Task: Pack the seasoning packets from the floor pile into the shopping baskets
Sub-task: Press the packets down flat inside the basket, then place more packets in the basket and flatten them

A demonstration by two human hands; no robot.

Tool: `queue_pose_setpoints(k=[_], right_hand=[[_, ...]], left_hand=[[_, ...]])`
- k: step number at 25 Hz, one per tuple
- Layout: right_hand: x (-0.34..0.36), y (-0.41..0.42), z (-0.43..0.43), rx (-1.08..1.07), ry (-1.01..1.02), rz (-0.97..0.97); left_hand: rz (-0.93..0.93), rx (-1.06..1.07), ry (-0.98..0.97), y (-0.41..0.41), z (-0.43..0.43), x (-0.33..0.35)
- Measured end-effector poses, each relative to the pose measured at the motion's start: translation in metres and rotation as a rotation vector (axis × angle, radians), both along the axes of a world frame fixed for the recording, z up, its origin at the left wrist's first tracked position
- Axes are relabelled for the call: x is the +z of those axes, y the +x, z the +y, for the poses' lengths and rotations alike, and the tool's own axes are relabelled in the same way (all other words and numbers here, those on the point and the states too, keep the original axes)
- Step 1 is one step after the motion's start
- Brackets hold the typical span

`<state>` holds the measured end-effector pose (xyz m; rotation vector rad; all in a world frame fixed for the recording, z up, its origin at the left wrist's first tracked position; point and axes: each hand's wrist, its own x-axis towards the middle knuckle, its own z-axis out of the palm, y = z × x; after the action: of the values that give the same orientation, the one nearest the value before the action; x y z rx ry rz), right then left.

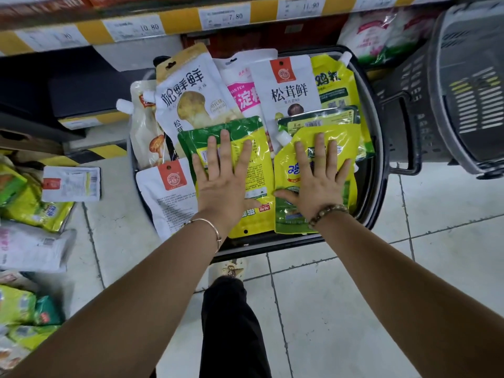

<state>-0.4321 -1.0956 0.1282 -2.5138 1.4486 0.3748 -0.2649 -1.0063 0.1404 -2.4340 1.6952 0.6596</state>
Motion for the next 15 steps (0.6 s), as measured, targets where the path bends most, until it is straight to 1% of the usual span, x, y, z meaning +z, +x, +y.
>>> queue_pose_setpoints(k=[2, 5, 7, 9, 11, 13, 15], right_hand=[[0.002, 0.000, -0.002, -0.008, 0.024, 0.009], [0.015, 0.003, 0.002, -0.023, 0.025, 0.022], [0.029, 0.011, 0.007, -0.054, 0.020, -0.021], [0.043, 0.028, 0.017, -0.020, 0.009, -0.109], [0.055, 0.050, 0.031, 0.046, 0.004, -0.237], [0.067, 0.082, 0.054, 0.131, 0.022, -0.368], [0.074, 0.115, 0.080, 0.218, 0.044, -0.420]], left_hand=[[0.016, -0.002, 0.010, 0.000, 0.000, 0.000], [0.064, -0.009, -0.032, 0.003, 0.002, 0.004], [0.125, -0.013, -0.113, 0.009, 0.007, 0.011], [0.183, 0.024, -0.212, 0.018, 0.021, 0.021], [0.232, 0.126, -0.281, 0.030, 0.043, 0.032], [0.265, 0.291, -0.326, 0.050, 0.078, 0.042], [0.265, 0.453, -0.353, 0.077, 0.116, 0.045]])
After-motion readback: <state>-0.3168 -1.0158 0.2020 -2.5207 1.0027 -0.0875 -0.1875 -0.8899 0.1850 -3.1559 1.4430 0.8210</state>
